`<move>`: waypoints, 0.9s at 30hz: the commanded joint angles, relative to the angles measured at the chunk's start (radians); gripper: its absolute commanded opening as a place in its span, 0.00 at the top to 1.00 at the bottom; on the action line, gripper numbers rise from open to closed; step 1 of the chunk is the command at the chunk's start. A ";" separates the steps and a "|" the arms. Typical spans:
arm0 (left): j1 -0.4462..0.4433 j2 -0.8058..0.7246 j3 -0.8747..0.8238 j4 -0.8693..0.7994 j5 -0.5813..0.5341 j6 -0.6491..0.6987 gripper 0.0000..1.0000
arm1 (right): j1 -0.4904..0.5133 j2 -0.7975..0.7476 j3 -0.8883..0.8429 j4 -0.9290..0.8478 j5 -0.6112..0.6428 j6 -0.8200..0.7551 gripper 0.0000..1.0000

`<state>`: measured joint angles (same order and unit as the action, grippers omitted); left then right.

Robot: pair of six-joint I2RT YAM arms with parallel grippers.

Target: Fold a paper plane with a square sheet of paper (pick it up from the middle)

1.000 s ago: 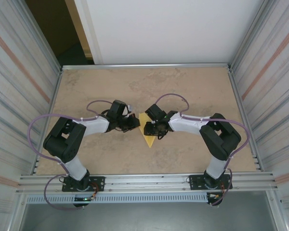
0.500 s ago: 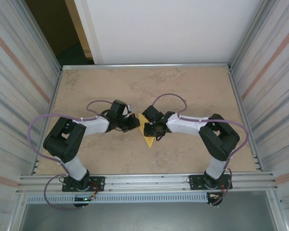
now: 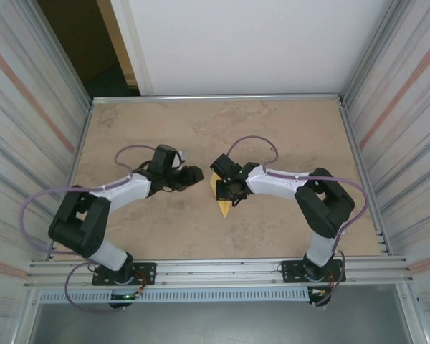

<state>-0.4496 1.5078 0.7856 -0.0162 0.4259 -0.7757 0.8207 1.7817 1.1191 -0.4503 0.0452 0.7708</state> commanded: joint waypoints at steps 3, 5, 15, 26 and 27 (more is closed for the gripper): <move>0.068 -0.117 -0.024 -0.165 -0.105 0.071 0.36 | -0.077 -0.004 0.075 -0.049 0.038 -0.104 0.93; 0.087 -0.144 -0.033 -0.191 -0.131 0.081 0.29 | -0.108 0.019 0.102 -0.048 0.012 -0.152 0.93; 0.100 -0.189 -0.059 -0.228 -0.171 0.098 0.10 | -0.223 0.172 0.251 -0.114 -0.052 -0.279 0.92; 0.100 -0.178 -0.070 -0.220 -0.167 0.092 0.01 | -0.239 0.222 0.253 -0.126 -0.052 -0.257 0.79; 0.100 -0.179 -0.072 -0.220 -0.168 0.093 0.01 | -0.240 0.223 0.252 -0.125 -0.051 -0.258 0.79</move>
<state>-0.3527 1.3403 0.7322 -0.2234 0.2745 -0.6979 0.5827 1.9846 1.3525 -0.5491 -0.0013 0.5144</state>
